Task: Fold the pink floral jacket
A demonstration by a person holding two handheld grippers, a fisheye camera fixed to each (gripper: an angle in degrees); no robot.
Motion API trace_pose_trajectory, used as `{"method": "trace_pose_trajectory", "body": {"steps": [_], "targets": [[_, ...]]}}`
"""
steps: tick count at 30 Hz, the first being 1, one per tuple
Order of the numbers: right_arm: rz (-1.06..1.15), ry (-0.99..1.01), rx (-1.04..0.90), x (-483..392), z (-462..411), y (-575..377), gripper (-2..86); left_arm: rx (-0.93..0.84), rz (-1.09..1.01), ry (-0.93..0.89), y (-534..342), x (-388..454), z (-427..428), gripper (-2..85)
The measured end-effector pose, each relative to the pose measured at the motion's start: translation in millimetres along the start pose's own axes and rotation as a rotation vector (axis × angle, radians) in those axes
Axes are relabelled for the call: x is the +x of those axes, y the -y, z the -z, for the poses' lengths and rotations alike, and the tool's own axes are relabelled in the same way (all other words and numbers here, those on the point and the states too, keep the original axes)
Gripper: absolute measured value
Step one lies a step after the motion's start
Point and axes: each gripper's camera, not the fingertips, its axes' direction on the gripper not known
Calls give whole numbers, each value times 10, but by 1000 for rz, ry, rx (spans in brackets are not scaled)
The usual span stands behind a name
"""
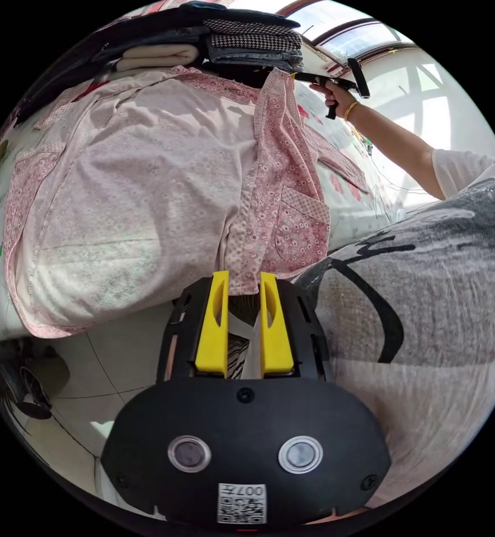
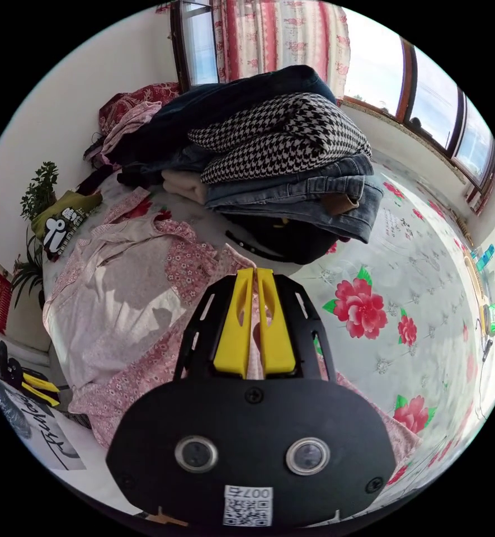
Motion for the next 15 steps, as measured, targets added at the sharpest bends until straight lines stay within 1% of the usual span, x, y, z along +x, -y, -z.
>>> {"method": "trace_pose_trajectory", "body": {"steps": [5, 7, 8, 9, 13, 15], "targets": [[-44, 21, 18, 183, 135, -166, -2, -81, 8, -10, 26, 33, -314, 83], [-49, 27, 26, 203, 172, -213, -2, -122, -1, -10, 103, 57, -427, 52], [-50, 27, 31, 212, 199, -246, -2, -136, -14, -2, 136, 91, -459, 13], [-50, 20, 36, 222, 234, -283, -2, -139, -42, -7, 152, 142, -447, 6], [-64, 0, 57, 352, 398, -402, -2, -65, -136, -85, 66, 355, -147, -5], [-105, 4, 80, 514, 513, -455, -2, 33, -188, -113, -18, 501, 221, -7]]}}
